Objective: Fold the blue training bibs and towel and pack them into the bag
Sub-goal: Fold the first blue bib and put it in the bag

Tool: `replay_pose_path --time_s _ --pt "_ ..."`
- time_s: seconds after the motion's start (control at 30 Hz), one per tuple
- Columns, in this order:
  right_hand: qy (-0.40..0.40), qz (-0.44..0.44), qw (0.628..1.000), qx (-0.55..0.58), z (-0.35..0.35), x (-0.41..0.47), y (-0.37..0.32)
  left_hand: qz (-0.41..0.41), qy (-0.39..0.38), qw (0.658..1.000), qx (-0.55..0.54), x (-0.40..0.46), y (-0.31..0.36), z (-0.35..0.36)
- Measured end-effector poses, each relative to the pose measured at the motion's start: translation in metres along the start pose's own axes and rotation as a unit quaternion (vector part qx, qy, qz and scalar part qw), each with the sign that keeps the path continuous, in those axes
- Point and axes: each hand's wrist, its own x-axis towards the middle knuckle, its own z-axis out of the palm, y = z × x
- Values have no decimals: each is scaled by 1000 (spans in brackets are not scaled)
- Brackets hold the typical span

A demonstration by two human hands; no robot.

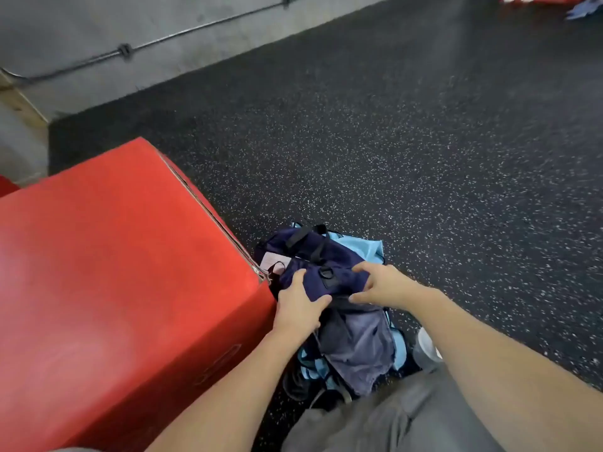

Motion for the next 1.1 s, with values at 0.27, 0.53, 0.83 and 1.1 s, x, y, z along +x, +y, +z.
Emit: replay_pose_path --time_s 0.27,0.53,0.83,1.1 --pt "-48 -44 997 -51 10 50 14 -67 13 997 -28 32 -19 22" --pt "32 -55 998 20 8 66 7 -37 61 991 -111 37 -16 25" --pt "179 -131 974 44 -59 38 -56 84 168 966 -175 28 54 -34" --pt "269 -209 938 69 -152 1 -156 183 230 935 -201 23 147 -141"
